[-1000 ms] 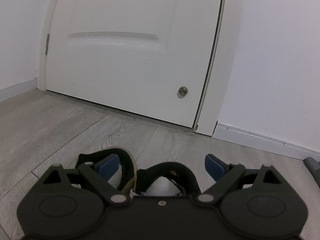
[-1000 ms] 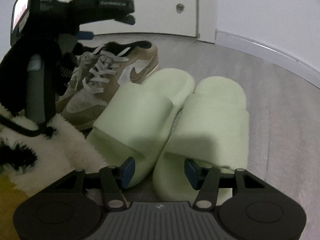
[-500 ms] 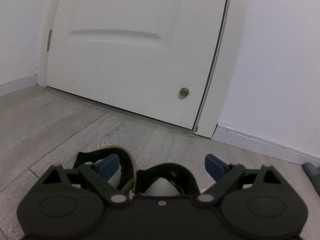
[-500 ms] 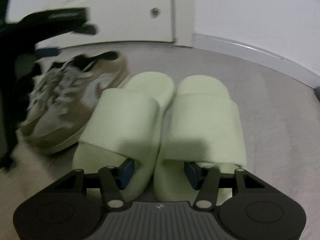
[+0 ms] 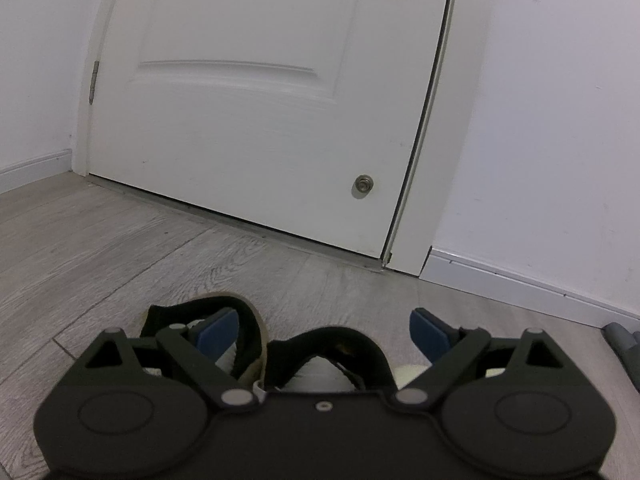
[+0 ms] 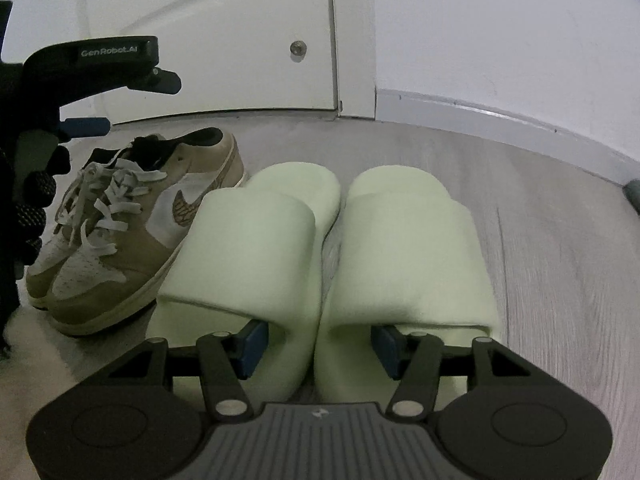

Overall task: Organize scattered shoes
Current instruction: 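Grasp both pale green slides with the right tool while the left tool holds the black sandals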

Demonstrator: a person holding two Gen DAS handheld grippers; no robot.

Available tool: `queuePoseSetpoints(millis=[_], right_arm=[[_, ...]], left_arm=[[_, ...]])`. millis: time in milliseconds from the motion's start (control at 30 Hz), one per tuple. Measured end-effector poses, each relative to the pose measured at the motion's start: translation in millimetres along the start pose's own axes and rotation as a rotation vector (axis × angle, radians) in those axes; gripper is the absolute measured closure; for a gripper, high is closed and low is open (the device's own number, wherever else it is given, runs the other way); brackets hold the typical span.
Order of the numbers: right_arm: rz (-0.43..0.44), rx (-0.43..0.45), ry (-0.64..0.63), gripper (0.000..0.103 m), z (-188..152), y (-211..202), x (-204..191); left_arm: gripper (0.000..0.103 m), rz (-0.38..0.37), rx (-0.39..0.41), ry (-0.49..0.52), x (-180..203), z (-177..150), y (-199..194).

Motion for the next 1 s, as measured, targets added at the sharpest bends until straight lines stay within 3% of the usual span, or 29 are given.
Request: queuePoseSetpoints(millis=[367,467,633,833,1000], right_arm=[[-0.012,0.054,-0.018,0.053,3.7,8.5,-4.0],[-0.023,0.079,-0.020,0.058,6.1,13.5,-6.6],[-0.072,0.119,-0.011,0.075,9.3,18.2,-11.0],[-0.059,0.158,0.055,0.080,12.6,22.9,-2.1],[-0.124,0.236,0.065,0.083,19.4,14.6,3.0]], left_arm=[[0.010,0.007,-0.005,-0.001,-0.9,0.6,4.1],[0.010,0.011,-0.003,-0.008,-1.8,0.9,5.1],[0.010,0.013,-0.002,-0.014,-0.9,1.5,6.1],[0.010,0.013,-0.001,-0.019,-0.8,3.2,6.9],[0.010,0.011,0.000,-0.016,-1.3,3.7,6.3]])
Point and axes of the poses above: each gripper's, at about its wrist camera, not at the fingertips, and y roughly the way its jaws point, x to its right, z to its top, the point moved 1 cm from there along y, roughly the way its jaws point, and after that the axes turned 5 degrees about -y, right-handed, at the moved point
